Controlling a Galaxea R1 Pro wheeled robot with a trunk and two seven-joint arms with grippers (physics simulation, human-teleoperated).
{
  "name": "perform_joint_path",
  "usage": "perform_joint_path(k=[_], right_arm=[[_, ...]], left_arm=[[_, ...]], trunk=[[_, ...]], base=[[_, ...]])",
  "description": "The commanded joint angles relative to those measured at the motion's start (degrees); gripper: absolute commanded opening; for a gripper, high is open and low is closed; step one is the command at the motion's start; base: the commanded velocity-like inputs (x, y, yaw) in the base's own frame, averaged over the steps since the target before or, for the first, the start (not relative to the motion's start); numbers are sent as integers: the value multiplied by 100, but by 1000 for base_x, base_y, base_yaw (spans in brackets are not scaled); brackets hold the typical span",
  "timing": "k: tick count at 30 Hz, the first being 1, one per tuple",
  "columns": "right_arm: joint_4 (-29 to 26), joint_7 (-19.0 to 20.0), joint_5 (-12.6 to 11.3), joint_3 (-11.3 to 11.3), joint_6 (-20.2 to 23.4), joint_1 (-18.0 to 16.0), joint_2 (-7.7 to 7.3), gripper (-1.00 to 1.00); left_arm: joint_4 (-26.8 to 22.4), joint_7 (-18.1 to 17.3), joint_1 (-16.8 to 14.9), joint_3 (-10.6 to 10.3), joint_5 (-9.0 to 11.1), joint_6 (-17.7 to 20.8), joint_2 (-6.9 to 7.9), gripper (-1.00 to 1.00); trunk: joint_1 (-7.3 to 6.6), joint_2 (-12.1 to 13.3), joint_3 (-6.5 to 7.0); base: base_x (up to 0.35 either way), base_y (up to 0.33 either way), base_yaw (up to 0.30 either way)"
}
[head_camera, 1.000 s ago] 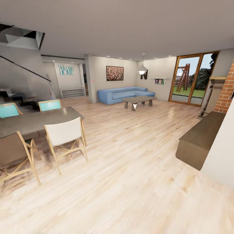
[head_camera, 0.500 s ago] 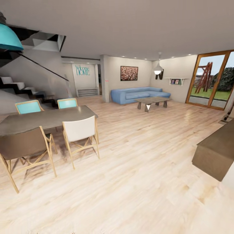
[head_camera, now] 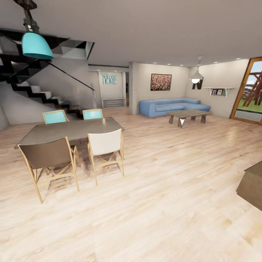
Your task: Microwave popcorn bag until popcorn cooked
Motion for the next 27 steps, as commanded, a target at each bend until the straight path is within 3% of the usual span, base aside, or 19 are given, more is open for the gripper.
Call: perform_joint_path(k=[1, 27], right_arm=[[1, -3, 14, 20, -15, -1, -1, 100], [1, -8, 14, 15, -23, -1, -1, 100]], left_arm=[[-1, -1, 2, -1, 2, -13, 0, 100], [0, -1, 3, -3, 2, -13, 0, 100]], trunk=[[0, -3, -5], [0, -3, -5]], base=[[0, 0, 277], [0, 0, 277]])
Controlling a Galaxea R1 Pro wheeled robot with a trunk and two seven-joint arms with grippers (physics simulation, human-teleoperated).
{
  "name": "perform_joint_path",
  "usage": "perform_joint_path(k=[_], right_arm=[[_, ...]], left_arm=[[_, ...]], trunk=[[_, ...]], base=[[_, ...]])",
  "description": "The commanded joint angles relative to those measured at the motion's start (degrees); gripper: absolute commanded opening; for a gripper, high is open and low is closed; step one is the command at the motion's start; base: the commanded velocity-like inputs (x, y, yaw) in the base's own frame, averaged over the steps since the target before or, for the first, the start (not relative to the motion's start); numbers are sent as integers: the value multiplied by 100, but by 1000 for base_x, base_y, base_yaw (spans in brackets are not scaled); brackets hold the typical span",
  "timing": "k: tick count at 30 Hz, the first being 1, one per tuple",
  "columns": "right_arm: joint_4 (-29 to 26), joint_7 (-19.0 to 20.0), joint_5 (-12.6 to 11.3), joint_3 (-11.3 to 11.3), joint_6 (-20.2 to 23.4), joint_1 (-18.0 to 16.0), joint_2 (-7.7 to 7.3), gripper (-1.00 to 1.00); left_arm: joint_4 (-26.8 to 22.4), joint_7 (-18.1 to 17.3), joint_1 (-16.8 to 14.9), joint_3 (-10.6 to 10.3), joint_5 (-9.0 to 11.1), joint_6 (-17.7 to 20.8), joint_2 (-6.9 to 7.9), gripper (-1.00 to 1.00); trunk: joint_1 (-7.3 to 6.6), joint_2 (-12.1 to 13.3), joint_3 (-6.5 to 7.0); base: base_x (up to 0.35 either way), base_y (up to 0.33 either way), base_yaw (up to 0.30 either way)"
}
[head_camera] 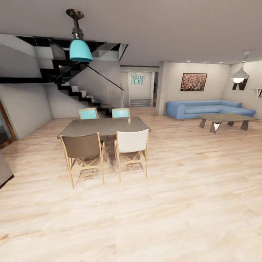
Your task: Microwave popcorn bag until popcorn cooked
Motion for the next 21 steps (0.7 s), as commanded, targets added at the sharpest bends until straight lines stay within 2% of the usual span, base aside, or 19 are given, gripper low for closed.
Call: perform_joint_path(k=[1, 21], right_arm=[[1, -6, 14, 22, -15, -1, -1, 100], [1, -15, 5, 14, -16, -1, 5, 100]], left_arm=[[-3, -1, -1, -1, 2, -12, 0, 100], [-3, -1, -2, 2, 2, -12, 0, 100]], trunk=[[0, -3, -4], [0, -3, -4]], base=[[0, 0, 277], [0, 0, 277]])
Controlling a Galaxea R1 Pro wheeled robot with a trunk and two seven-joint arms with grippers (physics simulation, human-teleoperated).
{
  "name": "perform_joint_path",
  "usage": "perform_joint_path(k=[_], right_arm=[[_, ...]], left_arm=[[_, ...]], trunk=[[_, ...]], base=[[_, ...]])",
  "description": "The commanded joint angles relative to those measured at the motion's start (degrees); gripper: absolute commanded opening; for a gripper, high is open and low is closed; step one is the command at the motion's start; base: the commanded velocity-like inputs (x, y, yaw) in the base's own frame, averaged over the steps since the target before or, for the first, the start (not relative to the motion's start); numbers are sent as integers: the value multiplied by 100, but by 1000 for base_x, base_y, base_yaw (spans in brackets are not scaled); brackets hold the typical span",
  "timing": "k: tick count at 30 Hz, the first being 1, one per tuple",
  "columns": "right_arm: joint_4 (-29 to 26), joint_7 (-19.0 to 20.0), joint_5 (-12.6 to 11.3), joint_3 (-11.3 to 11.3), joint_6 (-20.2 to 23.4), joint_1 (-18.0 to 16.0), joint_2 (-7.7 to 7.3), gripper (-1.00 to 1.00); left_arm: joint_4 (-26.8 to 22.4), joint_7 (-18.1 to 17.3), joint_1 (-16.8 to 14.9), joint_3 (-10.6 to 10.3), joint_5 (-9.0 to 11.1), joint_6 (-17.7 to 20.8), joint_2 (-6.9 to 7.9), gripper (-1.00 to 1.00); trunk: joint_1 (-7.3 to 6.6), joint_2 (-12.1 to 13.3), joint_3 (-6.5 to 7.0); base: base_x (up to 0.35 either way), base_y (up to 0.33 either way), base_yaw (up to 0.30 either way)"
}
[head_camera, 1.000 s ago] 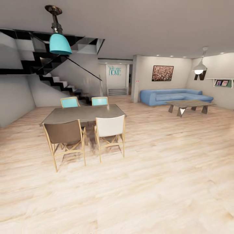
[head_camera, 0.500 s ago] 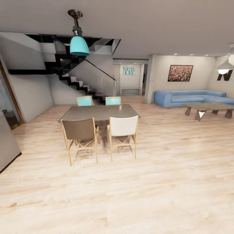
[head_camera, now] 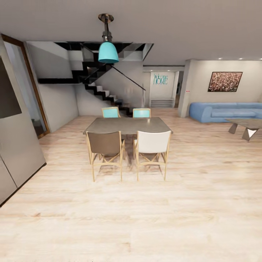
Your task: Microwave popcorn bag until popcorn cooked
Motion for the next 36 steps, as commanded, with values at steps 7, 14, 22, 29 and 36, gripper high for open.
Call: perform_joint_path(k=[7, 14, 22, 29, 36], right_arm=[[7, -6, 13, 28, -34, -1, 0, 100], [10, -92, 9, 26, -110, -1, 2, 100], [10, -130, 7, 23, -112, -1, 2, 100], [10, -648, -88, -202, -123, -1, 0, 100], [10, -768, -110, -312, -122, -1, 2, 100]], left_arm=[[-2, -1, 2, -3, 2, -12, 0, 100], [-2, -1, 1, -2, 2, -12, 0, 100], [-2, -1, 2, -4, 2, -12, 0, 100], [-3, -1, -1, -5, 2, -12, 0, 100], [-2, -1, -3, -5, 2, -12, 0, 100]], trunk=[[0, -3, -5], [0, -3, -5], [0, -3, -5], [0, -3, -5], [0, -3, -5]], base=[[0, 0, 277], [0, 0, 277], [0, 0, 277], [0, 0, 277], [0, 0, 277]])
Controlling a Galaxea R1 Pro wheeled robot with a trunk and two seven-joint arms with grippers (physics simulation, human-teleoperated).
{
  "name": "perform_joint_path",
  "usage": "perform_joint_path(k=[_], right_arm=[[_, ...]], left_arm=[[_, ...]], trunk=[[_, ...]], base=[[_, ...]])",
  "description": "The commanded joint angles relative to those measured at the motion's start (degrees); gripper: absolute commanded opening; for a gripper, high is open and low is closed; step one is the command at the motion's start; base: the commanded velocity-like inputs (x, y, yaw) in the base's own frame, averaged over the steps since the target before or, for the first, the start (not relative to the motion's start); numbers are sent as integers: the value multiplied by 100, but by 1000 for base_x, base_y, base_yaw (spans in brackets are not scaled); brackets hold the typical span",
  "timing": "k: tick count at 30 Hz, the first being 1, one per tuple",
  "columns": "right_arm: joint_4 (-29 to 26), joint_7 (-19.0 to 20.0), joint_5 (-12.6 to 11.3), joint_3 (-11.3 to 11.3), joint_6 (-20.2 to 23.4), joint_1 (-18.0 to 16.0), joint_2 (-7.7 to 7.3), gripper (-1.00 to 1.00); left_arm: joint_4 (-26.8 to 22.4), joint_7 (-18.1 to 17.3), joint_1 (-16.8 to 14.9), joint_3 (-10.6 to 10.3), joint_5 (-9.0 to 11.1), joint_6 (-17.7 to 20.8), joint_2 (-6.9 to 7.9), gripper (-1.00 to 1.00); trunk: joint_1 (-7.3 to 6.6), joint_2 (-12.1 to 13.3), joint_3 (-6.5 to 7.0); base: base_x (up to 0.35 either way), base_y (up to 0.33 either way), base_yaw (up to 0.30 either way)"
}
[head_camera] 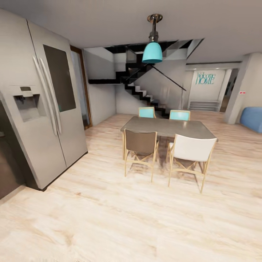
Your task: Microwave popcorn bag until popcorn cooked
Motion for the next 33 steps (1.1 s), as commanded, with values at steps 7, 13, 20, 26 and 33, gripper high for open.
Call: perform_joint_path(k=[7, 13, 20, 26, 33], right_arm=[[2, -13, 33, 6, -18, -1, 0, 100], [2, 3, 69, 31, -14, -1, 0, 100], [18, 89, 84, 61, 8, -1, 0, 100], [19, 92, 90, 63, 8, -1, 0, 100], [20, 83, 90, 63, -2, -1, 0, 100]], left_arm=[[-2, -1, 3, -4, 2, -13, 0, 100], [-2, -1, 5, -3, 2, -13, 0, 100], [-2, -1, 4, 0, 2, -13, 0, 100], [-2, -1, 4, -2, 2, -13, 0, 100], [-3, -1, 4, -4, 2, -13, 0, 100]], trunk=[[0, -2, -4], [0, -2, -4], [0, -2, -4], [0, -2, -4], [0, -2, -4]], base=[[0, 0, 277], [0, 0, 277], [0, 0, 277], [0, 0, 277], [0, 0, 278]])
